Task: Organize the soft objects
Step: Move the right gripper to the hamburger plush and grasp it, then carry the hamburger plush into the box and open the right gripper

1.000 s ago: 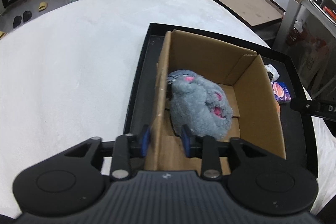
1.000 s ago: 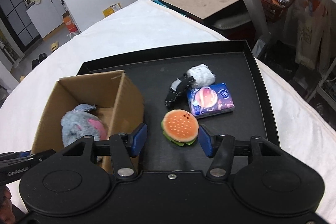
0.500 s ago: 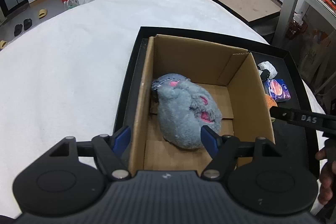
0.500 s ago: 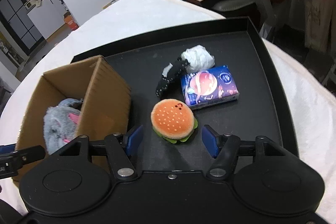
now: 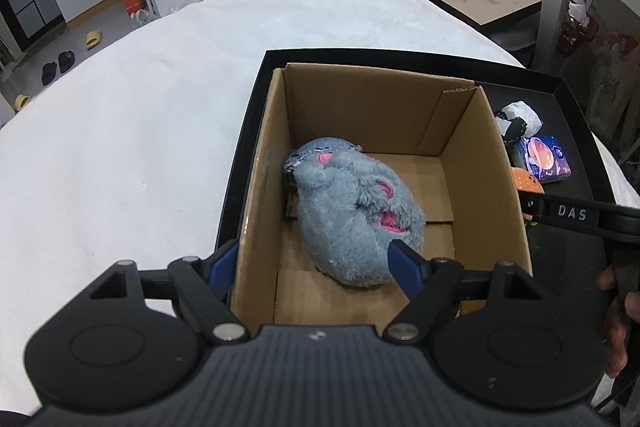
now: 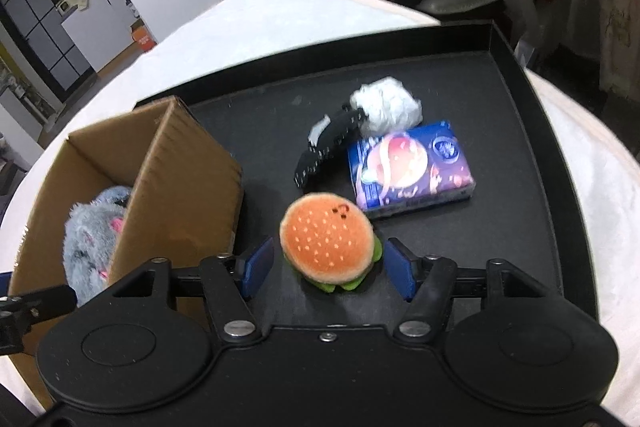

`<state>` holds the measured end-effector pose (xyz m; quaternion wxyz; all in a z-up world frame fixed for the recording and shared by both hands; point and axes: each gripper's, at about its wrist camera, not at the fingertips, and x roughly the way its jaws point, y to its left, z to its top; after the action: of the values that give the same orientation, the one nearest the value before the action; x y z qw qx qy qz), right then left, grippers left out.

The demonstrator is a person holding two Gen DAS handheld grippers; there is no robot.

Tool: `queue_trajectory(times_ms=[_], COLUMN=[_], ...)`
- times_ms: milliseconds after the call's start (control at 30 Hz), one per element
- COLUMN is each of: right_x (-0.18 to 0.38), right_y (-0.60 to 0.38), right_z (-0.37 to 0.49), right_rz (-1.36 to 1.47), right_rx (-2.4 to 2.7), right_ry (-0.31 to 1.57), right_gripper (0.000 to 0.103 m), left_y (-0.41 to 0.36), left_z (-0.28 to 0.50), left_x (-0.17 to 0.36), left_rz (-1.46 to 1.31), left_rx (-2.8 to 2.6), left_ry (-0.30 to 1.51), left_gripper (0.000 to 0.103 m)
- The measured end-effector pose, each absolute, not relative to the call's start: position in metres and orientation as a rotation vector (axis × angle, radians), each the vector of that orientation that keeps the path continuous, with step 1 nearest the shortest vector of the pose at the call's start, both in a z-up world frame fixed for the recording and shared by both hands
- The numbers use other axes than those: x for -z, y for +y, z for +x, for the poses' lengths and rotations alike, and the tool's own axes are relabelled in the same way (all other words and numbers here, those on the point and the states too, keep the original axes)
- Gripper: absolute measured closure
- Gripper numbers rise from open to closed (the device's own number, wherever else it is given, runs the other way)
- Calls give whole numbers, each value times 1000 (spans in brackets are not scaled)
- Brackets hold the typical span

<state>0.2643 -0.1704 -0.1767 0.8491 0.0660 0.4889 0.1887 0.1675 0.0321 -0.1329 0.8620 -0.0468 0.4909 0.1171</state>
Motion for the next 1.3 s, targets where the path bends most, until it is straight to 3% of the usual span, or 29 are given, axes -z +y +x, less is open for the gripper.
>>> queue_trajectory(times_ms=[33, 133, 1300], right_x=[179, 177, 86], right_y=[-170, -174, -149], right_z=[264, 262, 246], right_rz=[127, 125, 52], right_rx=[-396, -378, -348], right_ry=[1041, 1045, 942], right_gripper=[66, 72, 72], left_y=[31, 29, 65], left_z=[168, 168, 149], left_x=[133, 132, 131], left_rz=[-95, -86, -249], left_rx=[-249, -254, -195], left_ry=[1029, 1032, 942], left_gripper=[25, 25, 25])
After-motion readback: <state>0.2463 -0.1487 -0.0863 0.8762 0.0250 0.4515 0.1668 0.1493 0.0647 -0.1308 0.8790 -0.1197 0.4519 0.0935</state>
